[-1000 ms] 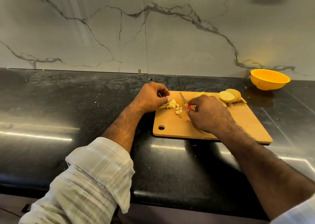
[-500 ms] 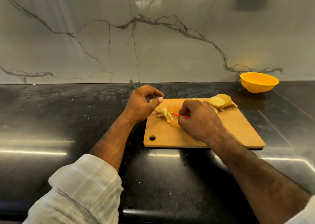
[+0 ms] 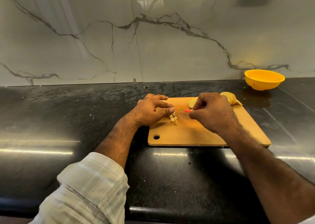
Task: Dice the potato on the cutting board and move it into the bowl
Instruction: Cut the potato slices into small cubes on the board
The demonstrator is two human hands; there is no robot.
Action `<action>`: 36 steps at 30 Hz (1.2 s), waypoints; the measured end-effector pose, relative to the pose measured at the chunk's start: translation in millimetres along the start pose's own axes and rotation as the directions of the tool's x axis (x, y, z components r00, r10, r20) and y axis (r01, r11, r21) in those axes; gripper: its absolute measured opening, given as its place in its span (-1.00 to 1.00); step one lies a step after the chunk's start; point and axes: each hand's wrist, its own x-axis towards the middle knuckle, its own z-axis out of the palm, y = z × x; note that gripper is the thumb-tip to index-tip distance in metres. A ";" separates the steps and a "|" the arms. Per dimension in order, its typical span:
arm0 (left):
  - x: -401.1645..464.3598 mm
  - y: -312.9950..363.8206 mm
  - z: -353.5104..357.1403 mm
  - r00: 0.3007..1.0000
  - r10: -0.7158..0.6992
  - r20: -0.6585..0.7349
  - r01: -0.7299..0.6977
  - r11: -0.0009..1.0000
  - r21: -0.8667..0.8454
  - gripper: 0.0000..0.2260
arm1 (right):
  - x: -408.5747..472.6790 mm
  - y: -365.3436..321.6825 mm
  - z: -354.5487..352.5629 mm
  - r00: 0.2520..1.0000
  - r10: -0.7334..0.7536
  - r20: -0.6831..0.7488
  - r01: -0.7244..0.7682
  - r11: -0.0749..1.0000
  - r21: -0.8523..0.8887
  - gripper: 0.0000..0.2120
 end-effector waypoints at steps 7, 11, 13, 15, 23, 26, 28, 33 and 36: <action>-2.9 -0.6 -2.2 0.996 -0.081 -0.037 0.075 0.987 -0.140 -0.42 | 6.7 11.0 -23.9 0.999 0.047 -0.027 -0.046 0.998 0.043 -0.83; -5.6 2.6 -3.5 0.973 -0.097 -0.210 0.039 0.963 -0.268 -0.57 | 6.1 10.8 -0.5 0.999 0.030 0.045 -0.022 0.986 -0.167 -0.83; -3.8 0.5 -3.3 0.959 -0.141 -0.246 0.068 0.957 -0.283 -0.54 | 2.8 7.9 13.1 0.991 0.014 0.134 0.014 0.977 -0.212 -0.82; -2.1 -2.0 -3.9 0.952 -0.171 -0.255 0.077 0.937 -0.341 -0.52 | 1.7 6.6 19.2 0.984 -0.009 0.181 0.046 0.979 -0.201 -0.83; 0.3 -0.9 -4.8 0.945 -0.201 -0.257 0.064 0.887 -0.458 -0.59 | 9.9 11.1 15.9 0.990 0.007 0.141 0.017 0.985 -0.170 -0.84; 0.6 -2.0 -4.5 0.917 -0.116 -0.382 0.023 0.971 -0.239 -0.77 | 16.4 17.0 -8.0 0.999 0.018 0.033 -0.015 0.996 -0.082 -0.89; 3.1 9.4 -2.2 0.919 -0.045 -0.392 -0.030 0.983 -0.183 -0.83 | 21.2 24.5 -25.6 1.000 0.029 -0.012 -0.029 0.998 -0.060 -0.92; 28.3 57.0 14.7 0.995 0.063 -0.082 -0.066 0.997 -0.038 -0.62 | 26.9 34.8 -46.1 0.989 0.023 -0.147 -0.034 0.997 -0.070 -0.95; 52.4 73.3 21.7 0.995 0.014 0.095 -0.013 1.000 -0.010 -0.52 | 20.1 42.6 -37.9 0.974 0.036 -0.222 -0.052 0.997 -0.065 -0.89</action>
